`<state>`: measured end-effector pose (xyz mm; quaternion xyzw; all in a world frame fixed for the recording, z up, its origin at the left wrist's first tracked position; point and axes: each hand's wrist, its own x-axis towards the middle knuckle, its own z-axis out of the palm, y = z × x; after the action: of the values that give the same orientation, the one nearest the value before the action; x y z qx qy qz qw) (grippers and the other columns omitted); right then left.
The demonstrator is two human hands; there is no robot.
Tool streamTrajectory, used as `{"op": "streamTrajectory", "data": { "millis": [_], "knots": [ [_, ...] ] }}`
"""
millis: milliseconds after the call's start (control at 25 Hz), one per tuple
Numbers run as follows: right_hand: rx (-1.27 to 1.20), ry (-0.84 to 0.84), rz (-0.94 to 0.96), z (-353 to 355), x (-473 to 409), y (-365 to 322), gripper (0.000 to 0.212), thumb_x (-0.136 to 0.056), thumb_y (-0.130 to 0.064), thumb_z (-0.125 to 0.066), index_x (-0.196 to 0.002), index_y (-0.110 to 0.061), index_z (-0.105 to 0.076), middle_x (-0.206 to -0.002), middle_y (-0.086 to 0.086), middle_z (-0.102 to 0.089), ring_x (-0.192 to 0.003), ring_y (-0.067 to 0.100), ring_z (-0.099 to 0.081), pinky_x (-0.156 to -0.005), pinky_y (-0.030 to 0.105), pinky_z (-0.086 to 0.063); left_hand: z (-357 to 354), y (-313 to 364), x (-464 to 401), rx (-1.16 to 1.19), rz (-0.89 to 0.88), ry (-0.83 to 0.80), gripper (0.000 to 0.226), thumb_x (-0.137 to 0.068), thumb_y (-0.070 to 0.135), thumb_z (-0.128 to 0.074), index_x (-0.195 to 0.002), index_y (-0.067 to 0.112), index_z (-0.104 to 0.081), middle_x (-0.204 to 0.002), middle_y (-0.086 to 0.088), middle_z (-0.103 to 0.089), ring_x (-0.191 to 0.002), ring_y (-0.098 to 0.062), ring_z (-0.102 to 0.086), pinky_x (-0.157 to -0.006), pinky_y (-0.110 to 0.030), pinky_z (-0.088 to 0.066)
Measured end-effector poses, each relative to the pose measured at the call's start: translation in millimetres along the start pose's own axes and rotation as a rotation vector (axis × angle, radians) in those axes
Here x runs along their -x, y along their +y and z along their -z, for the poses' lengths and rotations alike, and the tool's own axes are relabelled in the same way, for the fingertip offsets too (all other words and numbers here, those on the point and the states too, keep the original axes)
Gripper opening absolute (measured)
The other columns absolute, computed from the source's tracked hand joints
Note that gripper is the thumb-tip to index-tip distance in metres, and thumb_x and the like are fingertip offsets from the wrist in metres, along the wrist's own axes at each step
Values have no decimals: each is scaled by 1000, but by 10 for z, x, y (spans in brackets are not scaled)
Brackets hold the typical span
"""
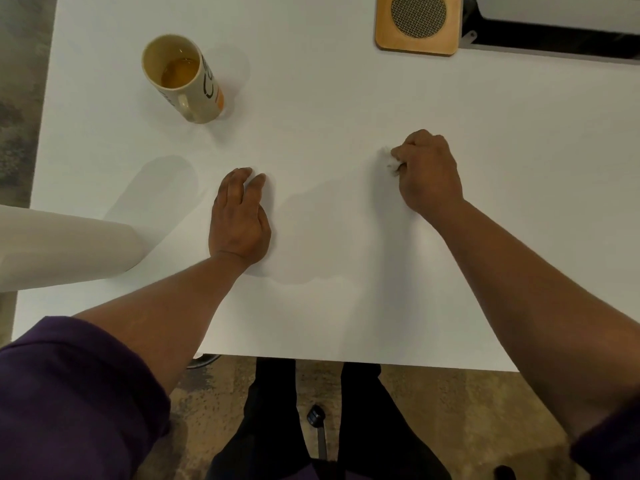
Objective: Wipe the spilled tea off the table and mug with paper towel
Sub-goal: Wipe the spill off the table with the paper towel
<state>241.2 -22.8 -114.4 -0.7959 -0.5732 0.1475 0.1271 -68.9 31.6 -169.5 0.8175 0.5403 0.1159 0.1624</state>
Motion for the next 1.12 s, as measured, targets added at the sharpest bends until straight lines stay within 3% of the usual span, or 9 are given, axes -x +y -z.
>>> {"op": "streamTrajectory", "data": {
  "millis": [320, 480, 560, 680, 800, 960, 1120],
  "knots": [
    [60, -168, 12, -81, 493, -97, 21, -90, -13, -56, -101, -15, -74, -104, 10, -69, -89, 40, -62, -77, 43, -49, 16, 24, 4, -7, -7, 3, 51, -89, -1, -40, -138, 4, -54, -146, -22, -48, -139, -41, -39, -116, -49, -34],
    [-169, -309, -22, -175, 948, -351, 20, -86, -15, -62, -102, -17, -73, -106, 6, -71, -94, 31, -66, -81, 40, -51, 1, 17, 6, -7, -2, 11, 51, -89, 0, -40, -138, 4, -54, -146, -23, -48, -139, -42, -39, -116, -50, -34],
    [-346, -250, -152, -146, 957, -346, 20, -89, -18, -66, -108, -21, -74, -110, 2, -74, -98, 25, -68, -87, 39, -53, -11, 11, 7, -9, -7, 14, 50, -89, 0, -40, -137, 4, -54, -146, -23, -48, -139, -42, -40, -116, -50, -34],
    [-461, 23, -358, 54, 609, -101, 20, -94, -30, -65, -112, -29, -73, -110, -4, -76, -100, 19, -71, -91, 34, -54, -29, -13, 0, -11, 1, 24, 50, -90, 4, -38, -138, 6, -54, -146, -21, -48, -139, -40, -39, -116, -49, -34],
    [-255, 114, -384, 265, 237, 231, 26, -92, -22, -57, -109, -32, -74, -113, -2, -74, -106, 21, -68, -93, 37, -53, -35, -20, 2, -15, -4, 26, 51, -90, 7, -35, -137, 6, -54, -146, -21, -48, -139, -40, -40, -116, -49, -35],
    [34, 11, -355, 151, 340, 329, 33, -89, -7, -50, -103, -23, -75, -115, 8, -69, -107, 35, -65, -91, 38, -50, -34, -16, -1, -19, -7, 27, 51, -90, 8, -34, -137, 6, -54, -146, -21, -48, -139, -40, -39, -116, -49, -34],
    [71, 16, -366, -90, 924, 45, 34, -85, 3, -49, -101, -15, -74, -111, 14, -63, -90, 43, -61, -71, 36, -44, -34, -11, 11, -4, -3, 19, 50, -90, 4, -39, -138, 6, -54, -146, -21, -48, -140, -39, -39, -116, -48, -34]
  ]
}}
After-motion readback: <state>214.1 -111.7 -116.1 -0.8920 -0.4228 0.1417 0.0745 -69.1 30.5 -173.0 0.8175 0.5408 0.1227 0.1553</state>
